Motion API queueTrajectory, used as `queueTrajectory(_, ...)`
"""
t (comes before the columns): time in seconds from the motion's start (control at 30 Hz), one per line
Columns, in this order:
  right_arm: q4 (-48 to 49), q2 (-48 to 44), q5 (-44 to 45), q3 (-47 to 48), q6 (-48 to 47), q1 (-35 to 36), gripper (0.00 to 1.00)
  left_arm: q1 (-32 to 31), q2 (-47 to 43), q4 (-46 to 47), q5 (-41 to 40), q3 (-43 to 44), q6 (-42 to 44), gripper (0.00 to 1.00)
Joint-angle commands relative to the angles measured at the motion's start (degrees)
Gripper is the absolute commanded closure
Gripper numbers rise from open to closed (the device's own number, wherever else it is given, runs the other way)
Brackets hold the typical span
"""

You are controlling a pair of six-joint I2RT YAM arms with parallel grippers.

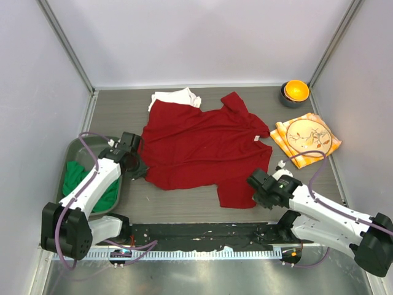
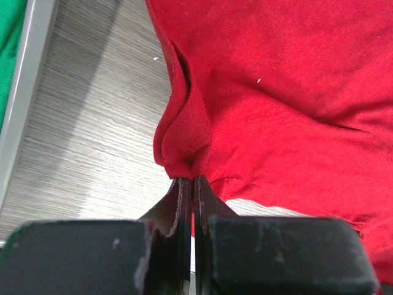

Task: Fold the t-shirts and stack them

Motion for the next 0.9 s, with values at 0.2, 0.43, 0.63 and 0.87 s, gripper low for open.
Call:
queueTrajectory(0.2,-4.3,-2.2,15.9,16.6,-13.5,0.3,0.99,0.7,-5.4,-3.5,-2.9,4.9,2.2,1.0)
queueTrajectory(0.43,-9.1,-5.9,23.0,24.7,-15.0,0.3,0.99,2.1,-9.0,-4.8,-5.0,6.9,2.0,1.0)
queueTrajectory(0.63,-12.5,-9.1,24.1,28.6,-16.7,0.3,0.99,2.2,-12.4,-5.9,-2.9,6.5,0.6,1.0)
queueTrajectory(0.87,-10.7,-13.0,22.5,27.4,-18.5,0.3,0.99,2.2,-18.8,-5.9,-3.4,2.3,-0.9,1.0)
